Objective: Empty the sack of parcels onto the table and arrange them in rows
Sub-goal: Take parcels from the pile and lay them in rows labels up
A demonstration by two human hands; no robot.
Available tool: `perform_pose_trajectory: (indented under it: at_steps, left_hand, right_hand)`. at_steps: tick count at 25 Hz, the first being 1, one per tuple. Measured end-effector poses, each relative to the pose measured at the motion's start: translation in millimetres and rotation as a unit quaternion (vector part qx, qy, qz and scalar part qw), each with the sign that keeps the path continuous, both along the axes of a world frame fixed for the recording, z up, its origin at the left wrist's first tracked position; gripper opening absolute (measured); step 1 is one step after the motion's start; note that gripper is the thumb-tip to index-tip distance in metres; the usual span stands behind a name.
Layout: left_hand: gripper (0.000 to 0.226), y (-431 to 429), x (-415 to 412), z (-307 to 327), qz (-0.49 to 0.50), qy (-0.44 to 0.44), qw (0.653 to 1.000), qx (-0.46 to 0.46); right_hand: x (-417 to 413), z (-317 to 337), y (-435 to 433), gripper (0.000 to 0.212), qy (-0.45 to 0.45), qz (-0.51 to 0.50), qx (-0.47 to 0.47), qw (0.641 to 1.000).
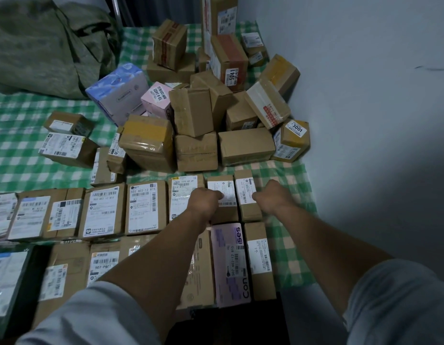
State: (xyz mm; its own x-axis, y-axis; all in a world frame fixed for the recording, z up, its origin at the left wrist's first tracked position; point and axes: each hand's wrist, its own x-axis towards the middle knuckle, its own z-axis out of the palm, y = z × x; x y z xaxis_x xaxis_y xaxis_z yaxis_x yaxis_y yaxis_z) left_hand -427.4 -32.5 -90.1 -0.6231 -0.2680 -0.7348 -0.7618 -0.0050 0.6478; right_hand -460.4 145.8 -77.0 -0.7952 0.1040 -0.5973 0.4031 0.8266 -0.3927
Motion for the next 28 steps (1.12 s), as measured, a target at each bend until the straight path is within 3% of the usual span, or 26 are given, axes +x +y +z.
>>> perform_pose_trajectory:
  at_steps: [5,10,13,17,23,26,28]
  left_hand:
    - [0.022,3,-15,21,0.007,0.033,0.999,0.029]
    - [0.009,-19,-36,48,0.058,0.068,0.996,0.03]
    - [0.019,-43,-57,64,0.087,0.091,0.992,0.006]
    - [0.02,-72,-81,78,0.121,0.115,0.984,-0.058]
    - [0.047,-110,-86,65,0.227,0.081,0.953,-0.185]
    - [0.067,-125,-88,62,0.249,0.064,0.929,-0.264]
    - [0.079,-139,-92,52,0.248,0.05,0.93,-0.267]
  right_hand:
    - [-10,26,9,0.027,0.018,-0.008,0.005,1.0]
    - [-45,59,-7,0.018,0.049,0.029,0.007,0.998]
    - [-76,79,-33,0.035,0.063,0.064,-0.01,0.996]
    - [-113,90,-64,0.023,0.069,0.114,-0.027,0.991]
    - [-122,72,-110,0.002,0.066,0.164,-0.081,0.981]
    - [-118,63,-135,0.008,0.047,0.149,-0.127,0.979]
    - [-115,52,-161,0.014,0.021,0.147,-0.178,0.973]
